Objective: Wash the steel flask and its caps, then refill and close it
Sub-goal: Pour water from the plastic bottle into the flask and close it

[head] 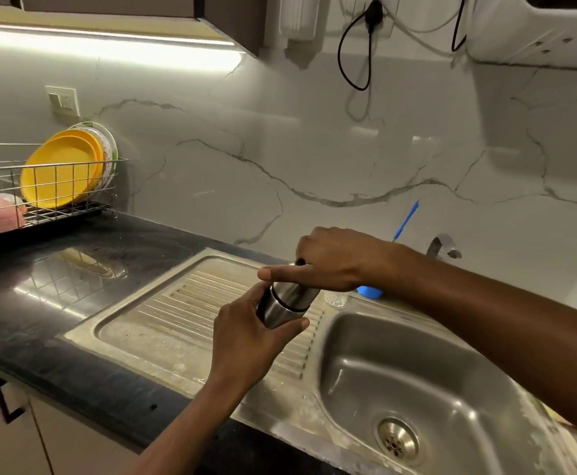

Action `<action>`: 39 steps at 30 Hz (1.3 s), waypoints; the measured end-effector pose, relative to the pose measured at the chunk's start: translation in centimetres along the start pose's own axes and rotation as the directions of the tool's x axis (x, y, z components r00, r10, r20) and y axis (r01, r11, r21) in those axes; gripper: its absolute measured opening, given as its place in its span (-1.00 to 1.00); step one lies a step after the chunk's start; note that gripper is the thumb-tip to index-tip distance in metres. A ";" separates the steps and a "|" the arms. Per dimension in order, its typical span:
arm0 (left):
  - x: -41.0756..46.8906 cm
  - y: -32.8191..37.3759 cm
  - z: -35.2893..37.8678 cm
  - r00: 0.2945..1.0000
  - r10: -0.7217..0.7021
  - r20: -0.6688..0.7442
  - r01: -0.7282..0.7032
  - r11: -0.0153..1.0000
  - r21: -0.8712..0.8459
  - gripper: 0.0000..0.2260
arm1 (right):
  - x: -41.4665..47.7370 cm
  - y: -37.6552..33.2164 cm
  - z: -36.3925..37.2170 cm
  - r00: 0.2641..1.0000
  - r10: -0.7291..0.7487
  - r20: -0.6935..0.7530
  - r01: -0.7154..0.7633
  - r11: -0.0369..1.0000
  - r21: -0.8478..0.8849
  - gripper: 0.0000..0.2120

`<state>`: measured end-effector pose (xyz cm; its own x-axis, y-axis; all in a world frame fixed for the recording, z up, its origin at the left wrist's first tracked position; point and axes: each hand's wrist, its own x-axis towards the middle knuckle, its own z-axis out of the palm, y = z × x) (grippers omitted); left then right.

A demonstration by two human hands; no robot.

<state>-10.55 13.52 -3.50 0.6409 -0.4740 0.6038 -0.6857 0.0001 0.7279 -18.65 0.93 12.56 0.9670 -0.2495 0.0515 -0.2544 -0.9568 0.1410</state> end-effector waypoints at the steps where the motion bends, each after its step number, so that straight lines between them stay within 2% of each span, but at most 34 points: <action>1: 0.0 0.0 0.0 1.000 0.007 -0.002 -0.007 1.000 0.002 -0.42 | -0.1 0.7 -0.6 0.999 -0.029 0.040 0.027 0.998 0.060 -0.35; 3: 0.1 -0.1 -0.2 1.000 0.018 -0.008 -0.018 1.000 -0.010 -0.40 | -0.4 1.9 -1.6 0.977 -0.153 0.147 0.121 0.970 0.210 -0.49; 4: 0.2 -0.1 -0.3 1.000 0.014 -0.008 -0.014 1.000 -0.019 -0.41 | -0.6 2.4 -2.0 0.958 -0.228 0.177 0.177 0.949 0.262 -0.43; 6: 0.3 -0.1 -0.5 1.000 0.004 -0.008 -0.004 0.999 -0.034 -0.42 | -0.5 3.0 -1.7 0.945 -0.290 0.149 0.239 0.928 0.285 -0.44; 9: 0.2 -0.2 -0.3 1.000 -0.002 -0.021 0.002 1.000 -0.031 -0.40 | -0.2 2.1 -0.1 0.984 -0.178 0.023 0.164 0.943 0.290 -0.61; 10: 0.2 -0.2 -0.3 1.000 -0.007 -0.027 0.006 1.000 -0.022 -0.38 | -0.3 1.5 0.4 0.994 -0.111 -0.008 0.108 0.952 0.287 -0.56; 14: 0.2 -0.2 -0.1 1.000 0.000 -0.007 0.000 1.000 -0.011 -0.37 | -0.4 0.2 1.0 0.994 0.035 -0.105 -0.030 0.998 0.047 -0.34; 16: 0.2 -0.1 -0.1 1.000 0.007 -0.004 -0.007 1.000 -0.013 -0.37 | -0.6 0.7 0.4 0.998 -0.002 -0.065 0.006 0.998 0.062 -0.33; 18: 0.2 -0.3 -0.2 1.000 0.010 -0.007 -0.010 1.000 -0.029 -0.39 | -0.5 2.0 -0.3 0.989 -0.145 0.021 0.142 0.982 0.127 -0.50; 20: 0.2 -0.2 -0.3 1.000 0.010 -0.006 -0.011 0.999 -0.041 -0.40 | -0.7 2.8 -1.0 0.946 -0.306 0.106 0.279 0.936 0.215 -0.41; 21: 0.2 -0.2 -0.4 1.000 0.011 -0.009 -0.011 0.999 -0.046 -0.41 | -0.6 3.0 -1.0 0.933 -0.341 0.116 0.309 0.923 0.231 -0.40; 22: 0.2 -0.2 -0.4 1.000 0.011 -0.012 -0.011 0.999 -0.049 -0.41 | -0.7 2.9 -0.8 0.936 -0.337 0.098 0.308 0.923 0.230 -0.46; 24: 0.2 -0.3 -0.3 1.000 0.010 -0.022 -0.011 0.999 -0.044 -0.41 | -0.6 2.0 0.1 0.971 -0.239 0.017 0.231 0.951 0.204 -0.59; 27: 0.2 -0.4 0.0 1.000 0.005 -0.029 -0.006 1.000 -0.014 -0.38 | -0.4 0.7 1.6 0.995 -0.050 -0.082 0.057 0.995 0.087 -0.38; 29: 0.2 -0.5 0.2 1.000 0.001 -0.021 -0.001 1.000 -0.016 -0.37 | -0.2 0.3 1.4 0.995 -0.015 -0.096 0.012 0.999 -0.033 -0.30; 32: 0.4 -0.6 -0.2 1.000 0.002 -0.023 -0.003 0.999 -0.037 -0.35 | -0.3 1.3 -0.1 0.997 -0.079 -0.013 0.079 0.997 0.022 -0.37; 34: 0.6 -0.7 -0.6 1.000 0.002 -0.025 -0.003 0.999 -0.048 -0.43 | -0.5 2.1 -0.6 0.971 -0.228 0.065 0.218 0.966 0.138 -0.38; 36: 0.7 -0.7 -0.9 1.000 0.005 -0.022 -0.006 0.998 -0.056 -0.50 | -0.5 2.3 -0.1 0.948 -0.313 0.058 0.301 0.940 0.161 -0.41; 39: 0.4 -0.5 -0.8 1.000 0.014 -0.022 -0.016 0.998 -0.060 -0.52 | -0.5 1.5 1.4 0.969 -0.246 -0.019 0.245 0.946 0.212 -0.57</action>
<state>-9.66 14.01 -3.35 0.6385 -0.4543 0.6212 -0.6738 0.0600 0.7365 -19.53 -0.56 11.36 0.9994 -0.0034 0.0343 -0.0011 -0.9979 -0.0641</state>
